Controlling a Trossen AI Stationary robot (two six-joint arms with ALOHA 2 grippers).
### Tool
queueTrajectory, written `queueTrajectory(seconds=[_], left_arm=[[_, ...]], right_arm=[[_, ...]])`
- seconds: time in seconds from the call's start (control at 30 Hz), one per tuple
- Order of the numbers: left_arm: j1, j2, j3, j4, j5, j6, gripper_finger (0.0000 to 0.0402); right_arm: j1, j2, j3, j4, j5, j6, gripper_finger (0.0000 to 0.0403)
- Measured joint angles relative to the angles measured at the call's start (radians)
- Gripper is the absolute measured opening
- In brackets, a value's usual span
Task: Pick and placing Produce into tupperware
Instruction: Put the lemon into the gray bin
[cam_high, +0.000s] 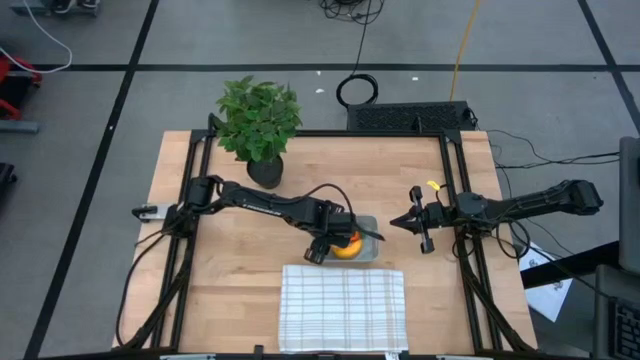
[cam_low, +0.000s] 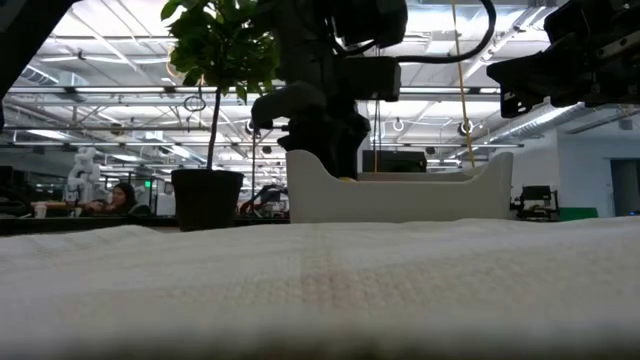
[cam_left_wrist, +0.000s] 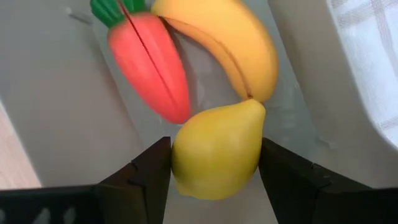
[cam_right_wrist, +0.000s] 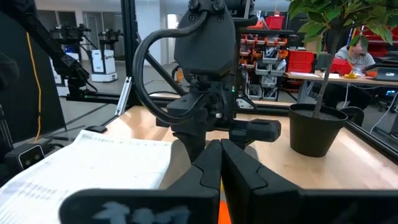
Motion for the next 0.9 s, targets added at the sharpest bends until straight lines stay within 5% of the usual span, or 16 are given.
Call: queueTrajectory(seconds=[0.9], left_arm=[[0.001,0.0,-0.001,0.002,0.054,0.039,0.0209]], right_arm=[[0.0,0.0,0.0,-0.004,0.0,0.008,0.0]])
